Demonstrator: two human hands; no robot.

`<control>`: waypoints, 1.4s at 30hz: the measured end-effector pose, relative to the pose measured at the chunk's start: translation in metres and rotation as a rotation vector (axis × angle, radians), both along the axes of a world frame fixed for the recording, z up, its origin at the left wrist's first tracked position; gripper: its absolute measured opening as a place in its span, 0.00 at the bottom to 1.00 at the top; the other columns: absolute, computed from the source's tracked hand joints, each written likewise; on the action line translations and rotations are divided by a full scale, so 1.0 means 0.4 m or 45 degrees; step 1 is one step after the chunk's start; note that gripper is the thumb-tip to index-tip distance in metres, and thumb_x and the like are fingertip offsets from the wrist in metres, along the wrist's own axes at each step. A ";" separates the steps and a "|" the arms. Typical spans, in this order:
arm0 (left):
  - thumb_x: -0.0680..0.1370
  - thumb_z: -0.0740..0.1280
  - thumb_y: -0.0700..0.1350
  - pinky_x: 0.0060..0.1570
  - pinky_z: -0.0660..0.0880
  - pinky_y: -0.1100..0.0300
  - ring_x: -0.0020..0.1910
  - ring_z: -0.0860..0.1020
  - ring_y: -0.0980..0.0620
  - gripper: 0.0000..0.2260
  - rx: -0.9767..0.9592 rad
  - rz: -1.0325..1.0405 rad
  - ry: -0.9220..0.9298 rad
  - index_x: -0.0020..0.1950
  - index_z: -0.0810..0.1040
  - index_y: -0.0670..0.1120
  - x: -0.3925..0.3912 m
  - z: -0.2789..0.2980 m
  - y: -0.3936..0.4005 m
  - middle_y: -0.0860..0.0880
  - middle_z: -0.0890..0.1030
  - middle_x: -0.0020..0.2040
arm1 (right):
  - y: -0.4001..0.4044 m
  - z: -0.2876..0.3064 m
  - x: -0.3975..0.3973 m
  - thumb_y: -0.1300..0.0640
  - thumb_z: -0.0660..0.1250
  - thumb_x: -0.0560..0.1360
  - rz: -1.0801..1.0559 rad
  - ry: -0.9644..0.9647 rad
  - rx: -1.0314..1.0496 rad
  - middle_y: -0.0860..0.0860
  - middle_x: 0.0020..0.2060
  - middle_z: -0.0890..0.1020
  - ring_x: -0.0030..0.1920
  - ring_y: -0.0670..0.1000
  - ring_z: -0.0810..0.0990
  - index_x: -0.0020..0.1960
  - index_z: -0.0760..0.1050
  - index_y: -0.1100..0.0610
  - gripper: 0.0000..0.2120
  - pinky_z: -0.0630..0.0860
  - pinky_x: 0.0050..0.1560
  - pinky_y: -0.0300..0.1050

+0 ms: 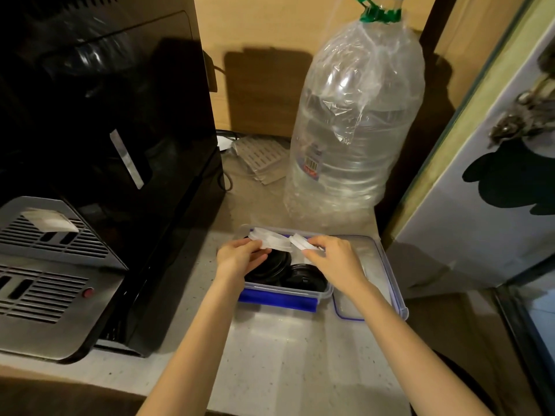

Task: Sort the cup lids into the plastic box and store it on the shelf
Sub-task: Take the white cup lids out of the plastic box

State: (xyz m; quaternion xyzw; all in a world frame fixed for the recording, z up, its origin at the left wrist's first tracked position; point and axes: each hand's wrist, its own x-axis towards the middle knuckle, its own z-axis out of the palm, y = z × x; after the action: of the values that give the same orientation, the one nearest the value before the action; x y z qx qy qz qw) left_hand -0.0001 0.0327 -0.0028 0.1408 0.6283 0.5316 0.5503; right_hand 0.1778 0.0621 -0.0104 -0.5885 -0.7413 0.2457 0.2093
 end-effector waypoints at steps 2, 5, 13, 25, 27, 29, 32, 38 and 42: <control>0.73 0.67 0.35 0.32 0.80 0.65 0.40 0.81 0.49 0.13 -0.015 0.001 0.005 0.58 0.74 0.37 0.000 0.005 0.001 0.42 0.81 0.42 | -0.001 -0.001 0.004 0.53 0.64 0.75 0.017 0.017 0.016 0.53 0.54 0.83 0.52 0.54 0.79 0.60 0.76 0.54 0.15 0.78 0.50 0.52; 0.73 0.67 0.35 0.33 0.80 0.65 0.41 0.82 0.49 0.13 0.007 -0.022 0.031 0.57 0.75 0.37 -0.005 0.017 -0.005 0.40 0.82 0.46 | -0.008 0.011 0.011 0.53 0.64 0.75 0.009 0.096 0.057 0.54 0.53 0.83 0.51 0.55 0.80 0.61 0.76 0.54 0.15 0.78 0.50 0.53; 0.74 0.65 0.34 0.35 0.81 0.64 0.37 0.83 0.53 0.09 0.170 -0.437 -0.074 0.52 0.78 0.42 -0.040 0.047 -0.106 0.46 0.84 0.40 | -0.094 0.082 0.058 0.55 0.69 0.73 -0.121 0.457 0.223 0.51 0.47 0.83 0.46 0.50 0.79 0.57 0.79 0.53 0.13 0.77 0.45 0.39; 0.72 0.69 0.35 0.43 0.81 0.59 0.41 0.82 0.49 0.10 -0.188 -0.961 0.067 0.52 0.78 0.42 0.048 -0.099 -0.256 0.43 0.84 0.43 | -0.323 -0.044 0.152 0.47 0.65 0.72 0.155 0.076 0.544 0.54 0.48 0.85 0.51 0.48 0.81 0.54 0.80 0.60 0.19 0.79 0.51 0.40; 0.72 0.69 0.37 0.46 0.80 0.58 0.42 0.82 0.49 0.10 -0.244 -1.010 0.132 0.52 0.78 0.42 0.062 -0.120 -0.263 0.43 0.84 0.45 | -0.368 -0.067 0.165 0.48 0.64 0.72 0.188 0.017 0.571 0.53 0.47 0.85 0.51 0.46 0.80 0.53 0.80 0.59 0.18 0.78 0.52 0.40; 0.72 0.69 0.37 0.47 0.80 0.57 0.43 0.82 0.49 0.09 -0.265 -1.011 0.184 0.52 0.78 0.43 0.081 -0.134 -0.272 0.42 0.83 0.47 | -0.407 -0.095 0.175 0.51 0.66 0.72 0.213 -0.053 0.611 0.53 0.47 0.86 0.51 0.47 0.81 0.53 0.80 0.59 0.15 0.79 0.53 0.42; 0.72 0.68 0.36 0.44 0.81 0.58 0.41 0.81 0.48 0.06 -0.248 -0.955 0.284 0.47 0.78 0.44 0.113 -0.146 -0.285 0.41 0.82 0.45 | -0.446 -0.126 0.180 0.52 0.66 0.72 0.242 -0.168 0.611 0.52 0.47 0.86 0.51 0.49 0.82 0.52 0.80 0.59 0.14 0.79 0.53 0.44; 0.74 0.66 0.38 0.38 0.81 0.59 0.38 0.82 0.48 0.07 -0.159 -0.908 0.671 0.51 0.77 0.40 0.179 -0.170 -0.296 0.42 0.82 0.43 | -0.440 -0.158 0.153 0.52 0.69 0.69 0.247 -0.257 0.512 0.52 0.46 0.85 0.49 0.50 0.82 0.51 0.80 0.57 0.13 0.80 0.48 0.45; 0.74 0.66 0.39 0.50 0.79 0.54 0.44 0.81 0.47 0.07 -0.007 -0.956 1.000 0.52 0.78 0.41 0.201 -0.175 -0.295 0.42 0.82 0.48 | -0.427 -0.175 0.129 0.57 0.76 0.64 0.202 -0.236 0.464 0.53 0.45 0.84 0.48 0.51 0.82 0.49 0.80 0.57 0.15 0.81 0.46 0.45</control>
State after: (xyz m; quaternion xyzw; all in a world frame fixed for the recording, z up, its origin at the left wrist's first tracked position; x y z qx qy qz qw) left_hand 0.0802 -0.0854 -0.0729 0.5422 0.6946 0.2043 0.4265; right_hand 0.2293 -0.1088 -0.0804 -0.5008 -0.8335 0.0682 0.2232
